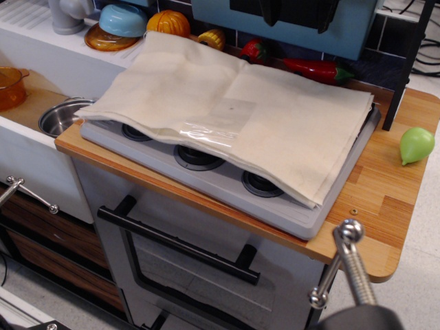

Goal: Fold cloth in half

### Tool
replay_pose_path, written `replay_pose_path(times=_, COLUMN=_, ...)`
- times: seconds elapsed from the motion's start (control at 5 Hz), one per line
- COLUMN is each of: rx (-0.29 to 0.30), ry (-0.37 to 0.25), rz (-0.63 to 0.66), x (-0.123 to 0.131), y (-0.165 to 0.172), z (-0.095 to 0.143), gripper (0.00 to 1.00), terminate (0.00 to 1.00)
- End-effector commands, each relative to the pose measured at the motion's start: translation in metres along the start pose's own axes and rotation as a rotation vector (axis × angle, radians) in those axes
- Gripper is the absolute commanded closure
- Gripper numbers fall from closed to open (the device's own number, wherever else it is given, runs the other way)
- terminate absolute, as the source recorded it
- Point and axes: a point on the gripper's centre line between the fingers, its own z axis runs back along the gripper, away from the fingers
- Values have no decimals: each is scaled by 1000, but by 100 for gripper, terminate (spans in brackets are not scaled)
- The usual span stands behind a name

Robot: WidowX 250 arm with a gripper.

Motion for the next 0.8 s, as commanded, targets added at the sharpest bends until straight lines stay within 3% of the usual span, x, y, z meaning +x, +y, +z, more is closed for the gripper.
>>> replay_pose_path(times=0.0, rx=0, ry=0, rz=0, x=0, y=0, z=0, gripper=0, terminate=0)
replay_pose_path(times=0.2, rx=-31, ry=-30, rz=-16, x=-18, y=-13, z=6, gripper=0, terminate=0)
replay_pose_path(times=0.6, rx=-56, ry=-91, rz=17, x=-21, y=-50, z=-6, gripper=0, terminate=0)
